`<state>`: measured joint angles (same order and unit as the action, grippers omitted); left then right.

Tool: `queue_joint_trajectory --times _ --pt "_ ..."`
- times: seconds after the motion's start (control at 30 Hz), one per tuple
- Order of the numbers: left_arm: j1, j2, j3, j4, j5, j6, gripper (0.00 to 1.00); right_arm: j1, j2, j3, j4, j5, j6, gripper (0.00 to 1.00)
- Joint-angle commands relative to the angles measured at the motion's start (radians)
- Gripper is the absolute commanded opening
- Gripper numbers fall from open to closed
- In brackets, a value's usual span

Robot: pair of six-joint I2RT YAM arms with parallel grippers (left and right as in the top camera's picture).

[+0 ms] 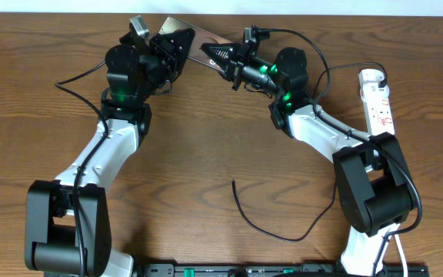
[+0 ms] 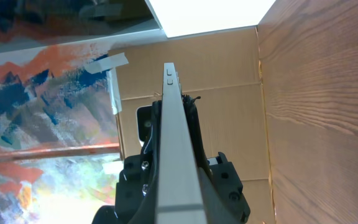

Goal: Plug charger to phone and switch on socket

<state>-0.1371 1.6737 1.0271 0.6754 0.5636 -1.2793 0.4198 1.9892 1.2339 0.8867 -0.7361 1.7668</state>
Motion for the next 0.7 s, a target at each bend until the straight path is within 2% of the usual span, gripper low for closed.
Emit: queue_joint_trajectory --times 0.0,0.5,0.67 --pt "-0.012 -0.013 0.008 0.014 0.085 0.134 0.07 0.019 -0.007 0.015 -0.018 -0.132 -0.056 0.02" --pt "-0.01 -0.013 0.008 0.014 0.079 0.135 0.07 0.019 -0.007 0.015 -0.069 -0.132 -0.061 0.02" --pt "-0.005 -0.013 0.008 0.014 0.079 0.135 0.07 0.019 -0.007 0.015 -0.069 -0.132 -0.063 0.13"
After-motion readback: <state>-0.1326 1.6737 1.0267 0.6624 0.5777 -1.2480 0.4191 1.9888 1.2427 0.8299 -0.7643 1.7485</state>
